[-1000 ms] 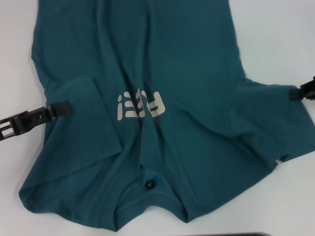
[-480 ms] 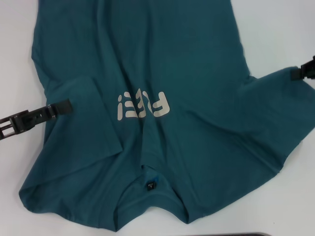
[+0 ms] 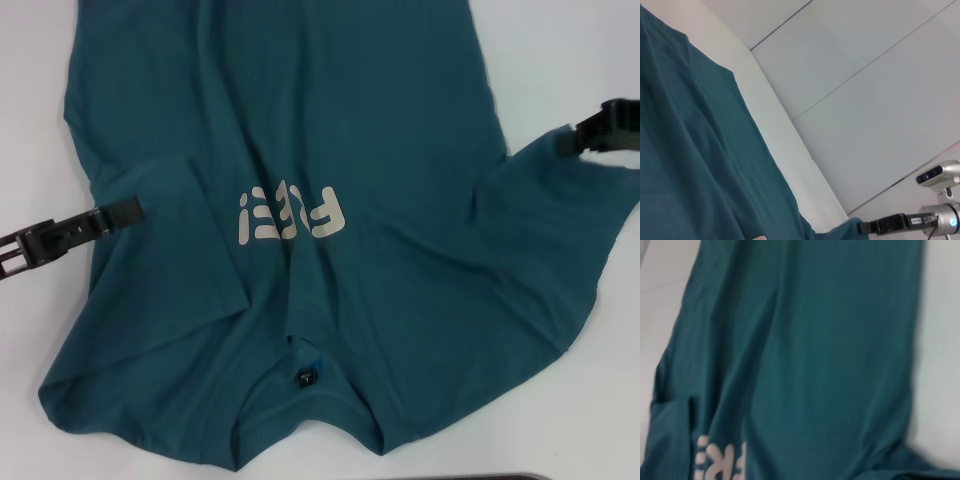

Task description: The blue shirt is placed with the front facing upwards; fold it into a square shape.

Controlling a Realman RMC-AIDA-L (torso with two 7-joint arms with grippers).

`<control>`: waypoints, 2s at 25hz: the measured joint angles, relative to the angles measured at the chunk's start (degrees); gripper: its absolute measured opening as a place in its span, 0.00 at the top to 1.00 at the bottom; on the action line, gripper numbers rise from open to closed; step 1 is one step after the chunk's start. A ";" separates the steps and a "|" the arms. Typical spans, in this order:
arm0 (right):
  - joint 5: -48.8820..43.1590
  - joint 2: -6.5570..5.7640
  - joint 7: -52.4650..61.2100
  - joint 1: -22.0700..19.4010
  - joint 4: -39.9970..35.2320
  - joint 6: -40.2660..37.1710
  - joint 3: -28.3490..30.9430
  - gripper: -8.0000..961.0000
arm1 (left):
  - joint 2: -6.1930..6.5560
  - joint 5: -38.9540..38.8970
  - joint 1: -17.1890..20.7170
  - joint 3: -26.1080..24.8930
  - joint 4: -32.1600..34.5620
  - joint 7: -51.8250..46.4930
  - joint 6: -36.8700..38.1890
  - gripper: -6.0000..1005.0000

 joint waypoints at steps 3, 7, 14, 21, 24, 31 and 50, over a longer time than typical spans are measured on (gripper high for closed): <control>0.00 1.01 0.28 0.14 0.14 -0.63 -1.05 0.98 | 0.07 -0.03 0.00 0.00 0.00 -0.34 -0.72 0.06; 0.09 2.06 0.78 0.35 0.17 -0.74 -1.91 0.98 | 0.13 -0.10 0.05 0.00 0.00 -1.25 -2.47 0.06; 0.39 3.81 0.83 2.50 0.24 -0.81 -1.97 0.98 | 0.16 -0.19 0.23 0.00 0.00 -1.53 -2.80 0.06; 1.42 5.21 0.85 5.54 0.59 -0.57 -1.63 0.98 | 0.32 -1.81 0.79 0.00 0.00 -1.77 -2.90 0.06; 3.69 5.45 0.85 6.09 1.87 0.39 -1.55 0.98 | 0.32 -1.89 0.85 0.00 -0.06 -2.09 -3.00 0.06; 10.14 5.50 0.94 5.28 6.36 3.68 -1.47 0.98 | 0.31 -2.01 0.98 0.00 -0.07 -2.25 -3.56 0.06; 9.69 5.15 1.47 5.22 8.39 7.89 -7.68 0.66 | 0.40 -3.48 1.14 0.00 -0.09 -3.12 -3.67 0.06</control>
